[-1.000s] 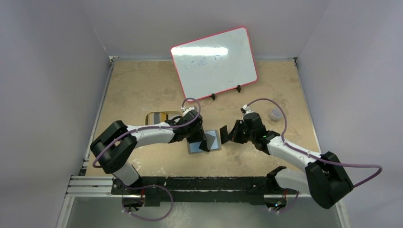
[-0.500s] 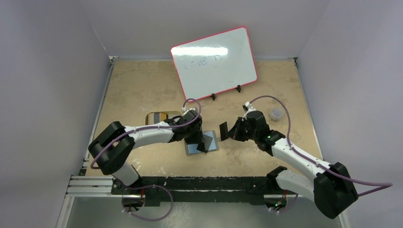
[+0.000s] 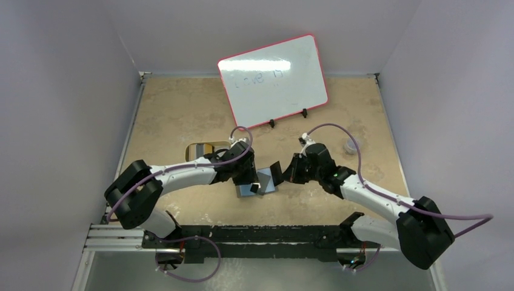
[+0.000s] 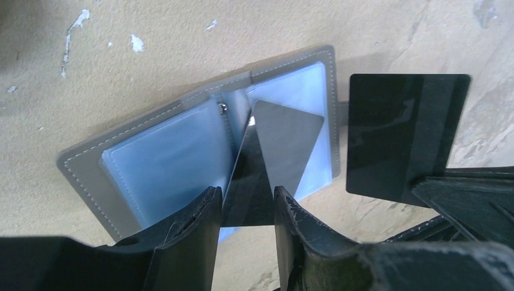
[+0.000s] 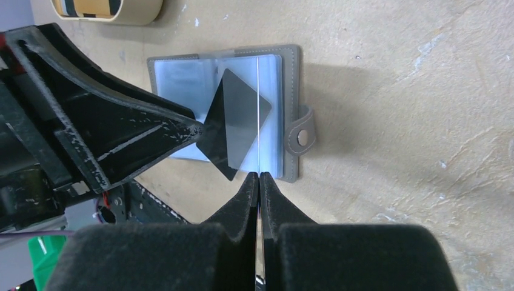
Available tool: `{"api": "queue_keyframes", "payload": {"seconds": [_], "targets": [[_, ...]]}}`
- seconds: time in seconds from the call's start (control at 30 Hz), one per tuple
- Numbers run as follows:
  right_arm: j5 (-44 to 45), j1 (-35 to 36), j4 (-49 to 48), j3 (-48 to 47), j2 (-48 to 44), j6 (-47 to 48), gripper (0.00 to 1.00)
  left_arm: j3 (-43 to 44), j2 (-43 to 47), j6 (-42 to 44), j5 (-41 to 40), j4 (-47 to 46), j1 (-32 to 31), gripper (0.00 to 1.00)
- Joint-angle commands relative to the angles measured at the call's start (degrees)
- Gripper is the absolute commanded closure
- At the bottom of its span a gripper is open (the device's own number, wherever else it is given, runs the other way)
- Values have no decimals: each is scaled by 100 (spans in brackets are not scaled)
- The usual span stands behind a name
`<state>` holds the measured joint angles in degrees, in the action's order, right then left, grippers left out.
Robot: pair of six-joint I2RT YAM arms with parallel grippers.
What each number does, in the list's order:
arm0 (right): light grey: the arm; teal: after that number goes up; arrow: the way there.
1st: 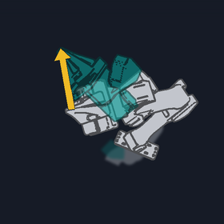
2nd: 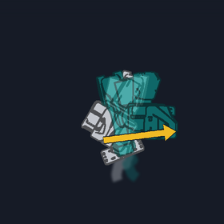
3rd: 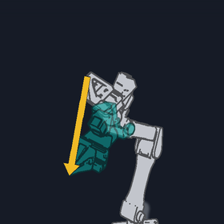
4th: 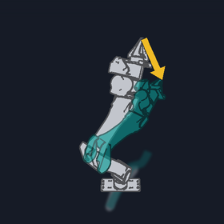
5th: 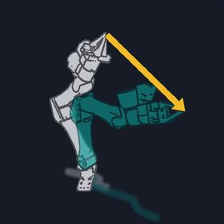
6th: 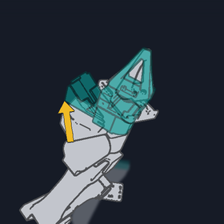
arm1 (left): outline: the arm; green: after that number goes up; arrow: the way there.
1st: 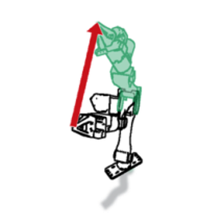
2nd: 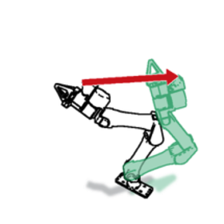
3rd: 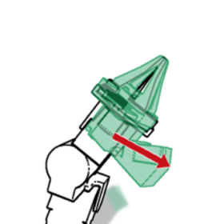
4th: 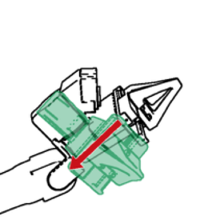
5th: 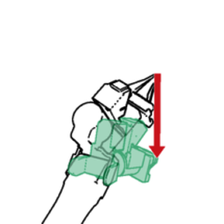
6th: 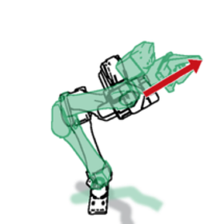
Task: Put the credit cards into the card holder
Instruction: Insert the credit card into the card holder.
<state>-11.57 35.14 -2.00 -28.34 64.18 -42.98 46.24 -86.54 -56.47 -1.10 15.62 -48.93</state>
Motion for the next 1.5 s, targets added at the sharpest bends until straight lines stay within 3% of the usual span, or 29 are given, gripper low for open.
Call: {"api": "queue_keyframes", "payload": {"seconds": [0.0, 0.4, 0.7, 0.9, 1.1, 1.47], "targets": [[24, 64, -155, -377, -99, -68, 100, -85, 24, 93, -126, -37, -29, 63], [221, 64, -519, -37, 642, -33, 100, -415, -83, 101, 154, -626, -22, 60], [426, 64, -466, 261, 656, -51, 100, -958, 221, -298, 789, -1573, 265, 60], [445, 69, -475, 297, 630, -73, 100, -1285, 400, -484, 972, -1934, 395, 74], [443, 65, -514, 352, 622, -95, 100, -1465, 228, -677, 1131, -2396, 432, 100], [516, 64, -560, 485, 683, -164, 100, -1624, 717, -1038, 176, -1806, 429, 100]]}}
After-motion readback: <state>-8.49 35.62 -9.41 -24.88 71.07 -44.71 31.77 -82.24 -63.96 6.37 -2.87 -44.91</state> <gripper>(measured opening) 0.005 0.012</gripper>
